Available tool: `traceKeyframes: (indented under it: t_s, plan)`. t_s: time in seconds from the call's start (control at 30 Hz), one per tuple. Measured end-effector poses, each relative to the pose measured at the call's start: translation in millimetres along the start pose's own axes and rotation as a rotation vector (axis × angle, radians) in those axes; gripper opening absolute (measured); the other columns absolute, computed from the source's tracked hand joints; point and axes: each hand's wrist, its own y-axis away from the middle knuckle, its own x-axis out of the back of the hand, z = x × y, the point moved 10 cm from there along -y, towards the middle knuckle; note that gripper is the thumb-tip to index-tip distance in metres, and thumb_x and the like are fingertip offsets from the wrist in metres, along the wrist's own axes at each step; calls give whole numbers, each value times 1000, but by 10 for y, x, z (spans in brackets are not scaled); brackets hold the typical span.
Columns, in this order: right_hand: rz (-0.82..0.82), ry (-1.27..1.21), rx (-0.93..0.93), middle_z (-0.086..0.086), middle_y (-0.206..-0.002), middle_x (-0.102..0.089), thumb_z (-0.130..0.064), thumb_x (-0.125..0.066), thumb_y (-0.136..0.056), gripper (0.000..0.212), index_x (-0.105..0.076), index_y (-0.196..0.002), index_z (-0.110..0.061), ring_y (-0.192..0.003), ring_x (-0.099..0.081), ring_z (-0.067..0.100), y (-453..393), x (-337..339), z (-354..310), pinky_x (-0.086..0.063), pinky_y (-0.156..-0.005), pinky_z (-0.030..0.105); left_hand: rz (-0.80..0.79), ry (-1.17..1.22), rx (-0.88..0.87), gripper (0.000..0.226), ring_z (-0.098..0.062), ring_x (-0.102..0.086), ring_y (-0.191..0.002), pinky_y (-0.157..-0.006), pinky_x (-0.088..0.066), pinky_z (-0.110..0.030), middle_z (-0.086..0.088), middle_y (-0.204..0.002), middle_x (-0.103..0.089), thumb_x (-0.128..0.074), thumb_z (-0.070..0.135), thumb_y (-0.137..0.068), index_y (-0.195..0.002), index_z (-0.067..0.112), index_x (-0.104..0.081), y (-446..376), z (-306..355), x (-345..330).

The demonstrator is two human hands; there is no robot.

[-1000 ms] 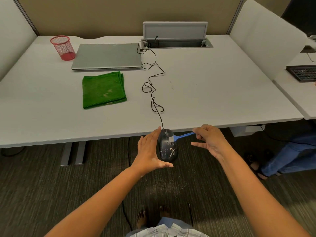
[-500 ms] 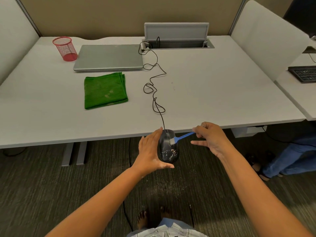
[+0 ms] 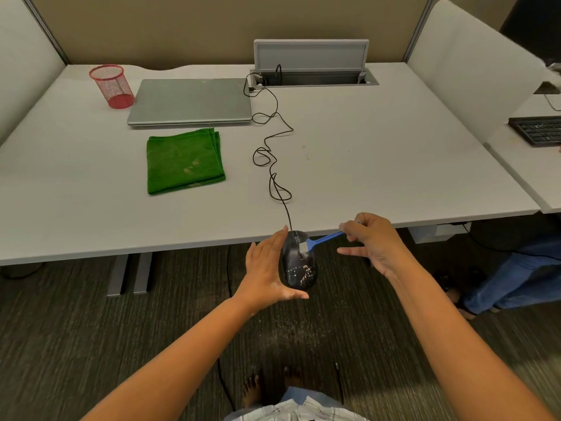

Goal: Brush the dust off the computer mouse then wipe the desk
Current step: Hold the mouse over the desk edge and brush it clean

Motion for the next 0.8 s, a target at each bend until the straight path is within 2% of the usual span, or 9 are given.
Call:
traceKeyframes:
  t_s: [0.13, 0.27, 0.4, 0.57, 0.7, 0.8]
  plan:
    - [-25, 29, -25, 7, -72, -53, -8, -67, -79, 25, -49, -62, -12, -77, -58, 18, 3, -35, 72, -58, -53, 25, 9, -12, -1, 129, -10, -19, -128, -111, -13, -53, 0, -147, -24, -78, 64, -44, -129, 57, 19, -23, 7, 15]
    - [52, 3, -39, 6, -71, -51, -8, -67, -79, 28, -48, -60, -13, -74, -55, 15, -10, 154, 109, -59, -55, 28, 25, 5, -3, 128, -9, -19, -127, -110, -14, -54, 0, -146, -25, -77, 65, -43, -130, 57, 17, -21, 0, 41]
    - [51, -42, -42, 5, -70, -50, -8, -68, -79, 29, -47, -58, -14, -71, -53, 14, -9, 199, 140, -59, -55, 29, 33, 17, -5, 128, -8, -20, -126, -111, -14, -53, 0, -145, -26, -79, 64, -43, -131, 57, 15, 6, -12, 33]
    - [-6, -27, -44, 5, -72, -52, -10, -69, -78, 28, -49, -59, -14, -73, -56, 14, 18, 62, 190, -60, -57, 31, 30, 34, -13, 127, -6, -18, -126, -112, -9, -50, 2, -146, -26, -77, 65, -44, -131, 57, 15, 24, 0, 7]
    - [50, -35, -65, 5, -75, -52, -10, -68, -79, 25, -50, -62, -12, -77, -54, 15, 19, 172, 209, -60, -58, 30, 23, 34, -9, 127, -5, -16, -127, -111, -2, -42, 2, -147, -24, -77, 65, -44, -130, 58, 16, 28, -2, -4]
    - [70, -80, -60, 5, -72, -51, -10, -68, -79, 26, -49, -61, -13, -72, -52, 14, 28, 221, 185, -59, -55, 29, 21, 33, -11, 127, -6, -16, -128, -111, -2, -42, 2, -147, -25, -77, 66, -44, -130, 58, 16, 35, -2, -11]
